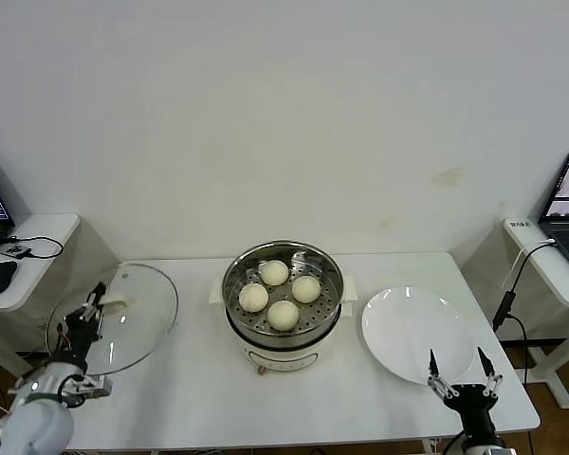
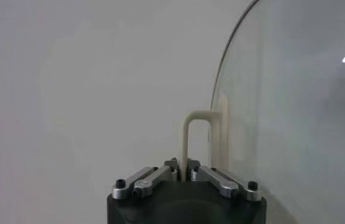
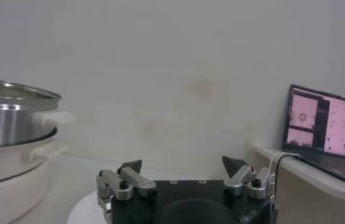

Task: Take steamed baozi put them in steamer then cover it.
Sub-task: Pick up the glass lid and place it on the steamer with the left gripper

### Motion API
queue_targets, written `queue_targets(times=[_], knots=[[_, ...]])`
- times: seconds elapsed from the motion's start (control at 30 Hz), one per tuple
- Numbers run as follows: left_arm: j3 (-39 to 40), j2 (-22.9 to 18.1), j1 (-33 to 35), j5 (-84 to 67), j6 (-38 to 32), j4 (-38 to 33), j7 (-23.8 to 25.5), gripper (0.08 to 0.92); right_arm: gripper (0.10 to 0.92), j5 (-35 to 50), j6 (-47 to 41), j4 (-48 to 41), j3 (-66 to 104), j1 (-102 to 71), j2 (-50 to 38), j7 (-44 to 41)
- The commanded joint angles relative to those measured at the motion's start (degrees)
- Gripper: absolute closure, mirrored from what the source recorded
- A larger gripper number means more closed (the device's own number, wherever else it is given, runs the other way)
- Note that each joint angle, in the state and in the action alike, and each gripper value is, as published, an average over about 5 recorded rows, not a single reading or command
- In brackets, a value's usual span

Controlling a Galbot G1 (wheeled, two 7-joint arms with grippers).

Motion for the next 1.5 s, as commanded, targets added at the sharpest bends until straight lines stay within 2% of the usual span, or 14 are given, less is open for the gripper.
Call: queue_targets(times=[0.03,0.17,0.33,0.47,0.63,0.87,1.5], knots=[[10.17,4.69,-5.81,-2.95,10.28,-12.95,6.87,0.851,0.203,-1.24,0.01,-0.41,-1.27,-0.10,0.10,-0.10],[20.08,3.57,-11.60,0.67,14.48,-14.17,9.64,0.851,0.203,-2.24,0.14,-1.74,-2.08,0.00,0.13,-0.37],[30.77,-0.73,-19.06,4.07,18.83,-12.85,12.50,0.851,0.203,-3.50,0.45,-3.18,-2.89,0.43,0.19,-0.35],[35.55,-4.45,-24.46,7.46,20.97,-10.45,14.10,0.851,0.203,-5.00,0.70,-4.53,-3.83,0.95,0.27,-0.12],[38.28,-9.37,-27.85,13.35,22.42,-7.74,17.26,0.851,0.203,-7.65,1.62,-6.58,-5.12,1.34,0.34,0.33],[40.80,-16.55,-28.30,19.87,23.08,-4.99,21.12,0.851,0.202,-9.67,2.09,-7.57,-6.69,1.47,0.38,0.51],[44.74,-21.04,-28.98,21.69,23.90,0.28,23.06,0.851,0.202,-10.93,2.05,-7.48,-7.31,0.90,0.41,0.43]])
